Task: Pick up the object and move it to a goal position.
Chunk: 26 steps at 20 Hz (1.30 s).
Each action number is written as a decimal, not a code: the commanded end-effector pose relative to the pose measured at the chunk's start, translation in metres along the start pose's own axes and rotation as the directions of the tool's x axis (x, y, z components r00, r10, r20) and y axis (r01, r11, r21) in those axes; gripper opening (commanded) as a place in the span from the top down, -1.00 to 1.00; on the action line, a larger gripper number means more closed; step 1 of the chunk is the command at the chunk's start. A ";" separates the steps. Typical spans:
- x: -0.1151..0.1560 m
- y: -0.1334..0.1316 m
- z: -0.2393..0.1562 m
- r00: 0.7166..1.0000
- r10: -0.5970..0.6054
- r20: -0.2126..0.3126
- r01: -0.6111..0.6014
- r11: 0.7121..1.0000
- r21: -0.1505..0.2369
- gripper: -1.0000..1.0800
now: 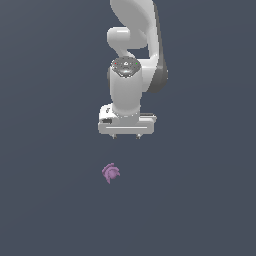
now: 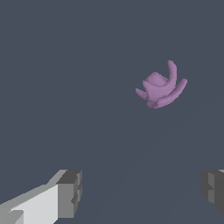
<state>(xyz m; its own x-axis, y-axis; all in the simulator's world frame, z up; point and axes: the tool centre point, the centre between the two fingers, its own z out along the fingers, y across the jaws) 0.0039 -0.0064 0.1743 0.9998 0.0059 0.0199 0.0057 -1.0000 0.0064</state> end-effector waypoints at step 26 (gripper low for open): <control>0.023 -0.001 0.001 0.994 -0.105 -0.011 0.105 0.994 0.005 -0.92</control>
<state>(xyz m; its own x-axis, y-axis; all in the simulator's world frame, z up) 0.0232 -0.0032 0.1764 0.9956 0.0878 0.0320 0.0878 -0.9961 0.0022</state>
